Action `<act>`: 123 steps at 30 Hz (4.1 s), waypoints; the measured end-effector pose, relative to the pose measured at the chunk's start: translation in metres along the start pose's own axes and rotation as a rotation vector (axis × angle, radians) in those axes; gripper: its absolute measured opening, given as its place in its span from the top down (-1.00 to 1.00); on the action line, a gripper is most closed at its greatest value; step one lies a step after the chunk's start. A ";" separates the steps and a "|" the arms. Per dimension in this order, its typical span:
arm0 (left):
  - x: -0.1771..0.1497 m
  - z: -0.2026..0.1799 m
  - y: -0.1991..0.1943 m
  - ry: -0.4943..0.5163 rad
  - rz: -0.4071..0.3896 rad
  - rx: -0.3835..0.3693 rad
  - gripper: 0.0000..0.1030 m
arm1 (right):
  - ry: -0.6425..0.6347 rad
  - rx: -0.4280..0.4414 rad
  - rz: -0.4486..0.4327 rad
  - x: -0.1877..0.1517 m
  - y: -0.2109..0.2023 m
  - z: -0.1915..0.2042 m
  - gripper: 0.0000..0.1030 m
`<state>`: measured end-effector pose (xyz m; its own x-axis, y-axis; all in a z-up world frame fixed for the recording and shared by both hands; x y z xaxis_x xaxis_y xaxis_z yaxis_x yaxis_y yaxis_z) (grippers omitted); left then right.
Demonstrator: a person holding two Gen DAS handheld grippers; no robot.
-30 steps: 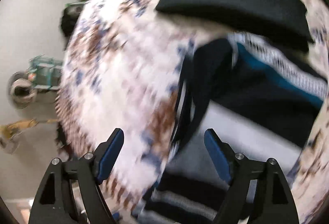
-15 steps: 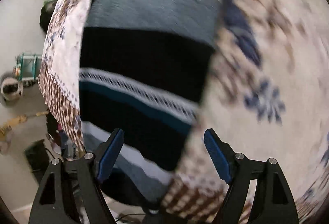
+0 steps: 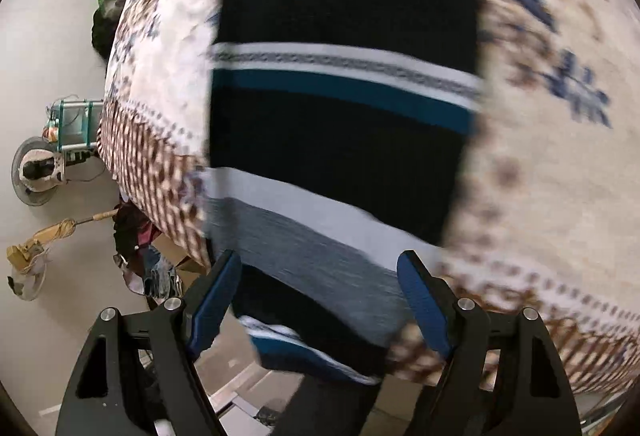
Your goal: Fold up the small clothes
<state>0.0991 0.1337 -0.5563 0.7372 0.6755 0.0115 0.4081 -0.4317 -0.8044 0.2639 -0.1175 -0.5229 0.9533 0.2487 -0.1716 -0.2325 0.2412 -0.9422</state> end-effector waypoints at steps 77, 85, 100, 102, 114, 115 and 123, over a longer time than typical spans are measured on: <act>0.008 0.054 -0.007 0.146 0.021 -0.081 0.97 | 0.261 -0.257 0.097 -0.054 0.054 -0.031 0.38; 0.019 0.042 -0.013 0.137 0.012 -0.271 -0.17 | 0.163 -0.134 -0.029 0.020 0.019 0.061 -0.03; 0.009 0.032 0.013 0.262 -0.025 -0.062 0.96 | 0.075 -0.253 -0.016 0.110 0.072 0.110 0.88; 0.006 0.030 0.005 0.259 -0.037 -0.067 0.96 | 0.077 -0.268 -0.040 0.111 0.070 0.111 0.96; 0.026 0.081 0.005 0.146 -0.030 -0.019 0.96 | -0.012 -0.290 -0.106 0.116 0.063 0.152 0.97; 0.029 0.085 0.002 0.129 -0.034 -0.029 0.96 | -0.026 -0.305 -0.105 0.117 0.067 0.153 0.97; 0.065 0.060 -0.037 0.115 -0.043 -0.062 0.90 | -0.020 -0.084 -0.027 0.099 0.055 0.150 -0.21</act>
<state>0.0999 0.2298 -0.5616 0.7738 0.6227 0.1164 0.4706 -0.4420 -0.7637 0.3168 0.0616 -0.5487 0.9548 0.2617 -0.1408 -0.1890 0.1692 -0.9673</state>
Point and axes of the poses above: each gripper's, at about its wrist camera, not at the fingertips, and y roughly the way its jaws point, z to its left, x to its top, the point moved 6 cm from there along y, roughly the way its jaws point, and after that the axes turned 12 degrees about -x, right-handed, at the moved point
